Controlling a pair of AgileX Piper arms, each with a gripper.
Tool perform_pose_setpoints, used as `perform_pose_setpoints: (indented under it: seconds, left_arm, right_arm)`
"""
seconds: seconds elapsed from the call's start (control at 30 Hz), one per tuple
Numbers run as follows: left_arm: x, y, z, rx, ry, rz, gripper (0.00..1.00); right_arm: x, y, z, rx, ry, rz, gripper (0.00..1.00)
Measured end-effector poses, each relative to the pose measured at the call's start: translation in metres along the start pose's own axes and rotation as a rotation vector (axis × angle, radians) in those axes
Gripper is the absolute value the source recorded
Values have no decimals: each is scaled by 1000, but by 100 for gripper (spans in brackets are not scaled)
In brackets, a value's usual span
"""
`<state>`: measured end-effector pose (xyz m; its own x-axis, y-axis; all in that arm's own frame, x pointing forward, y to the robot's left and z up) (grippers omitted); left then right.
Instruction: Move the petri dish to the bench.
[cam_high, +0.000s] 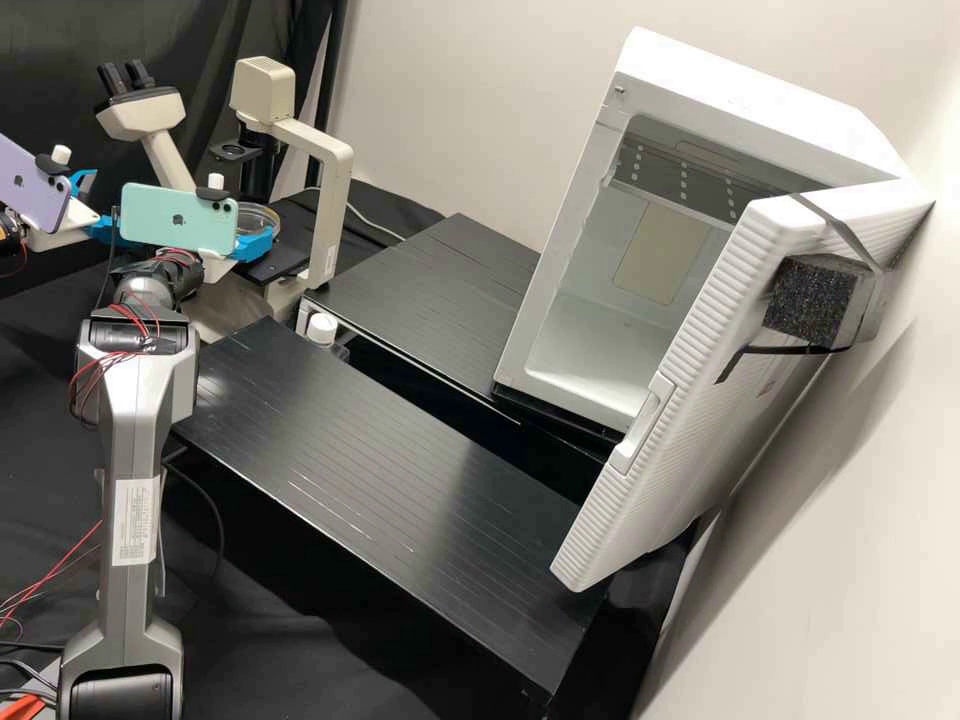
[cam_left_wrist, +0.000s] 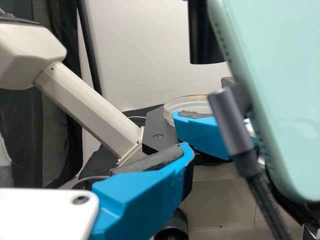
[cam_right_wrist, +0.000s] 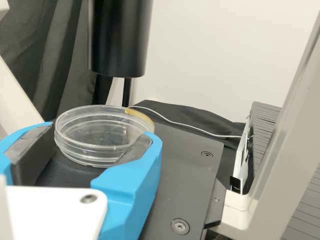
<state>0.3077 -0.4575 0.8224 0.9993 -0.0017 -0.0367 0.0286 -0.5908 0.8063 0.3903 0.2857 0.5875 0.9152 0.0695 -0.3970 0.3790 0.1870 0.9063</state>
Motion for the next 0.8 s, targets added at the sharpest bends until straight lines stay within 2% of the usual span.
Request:
perform_pose_setpoints:
  seconds: [0.33, 0.7, 0.8]
  left_arm:
    - [0, 0, 0, 0, 0, 0, 100]
    - [0, 0, 0, 0, 0, 0, 100]
    - [0, 0, 0, 0, 0, 0, 100]
  right_arm:
    - [0, 0, 0, -2, 1, 0, 0]
    - [-1, -4, 4, -29, 20, 7, 0]
    - [-6, -7, 9, -19, 33, 22, 0]
